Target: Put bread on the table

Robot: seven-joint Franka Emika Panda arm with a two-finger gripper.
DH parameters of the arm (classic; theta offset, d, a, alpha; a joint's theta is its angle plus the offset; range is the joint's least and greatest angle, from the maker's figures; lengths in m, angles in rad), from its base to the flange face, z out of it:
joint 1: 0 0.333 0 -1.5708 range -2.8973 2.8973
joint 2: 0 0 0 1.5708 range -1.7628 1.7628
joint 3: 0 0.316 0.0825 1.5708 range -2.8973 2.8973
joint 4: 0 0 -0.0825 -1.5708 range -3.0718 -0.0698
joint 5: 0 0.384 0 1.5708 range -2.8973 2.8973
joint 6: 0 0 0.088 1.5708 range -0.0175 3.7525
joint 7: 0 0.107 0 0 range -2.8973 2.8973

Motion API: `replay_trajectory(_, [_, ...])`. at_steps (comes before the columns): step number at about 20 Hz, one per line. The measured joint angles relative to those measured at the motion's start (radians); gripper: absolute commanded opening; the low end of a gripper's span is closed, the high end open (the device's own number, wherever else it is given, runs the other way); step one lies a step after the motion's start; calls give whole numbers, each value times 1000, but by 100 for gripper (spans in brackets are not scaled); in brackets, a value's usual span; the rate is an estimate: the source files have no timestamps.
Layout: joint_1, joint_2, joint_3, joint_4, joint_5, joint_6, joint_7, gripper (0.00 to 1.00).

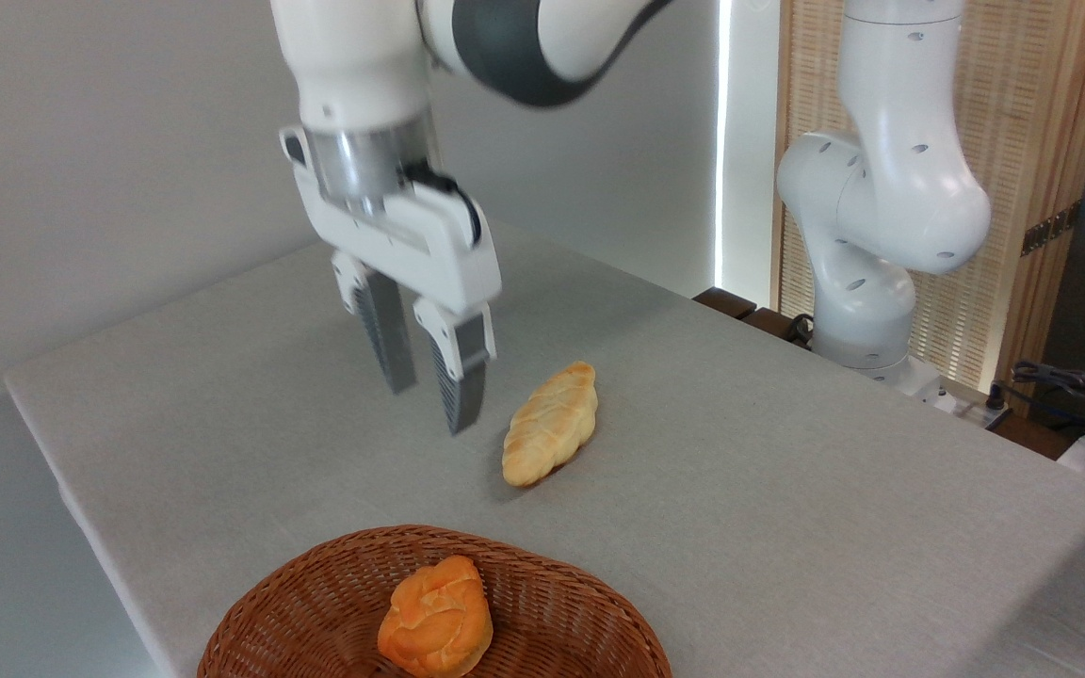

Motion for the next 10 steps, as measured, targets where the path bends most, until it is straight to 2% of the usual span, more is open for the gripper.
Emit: replay_trajectory(10, [22, 4, 33, 32, 2, -2, 43, 100])
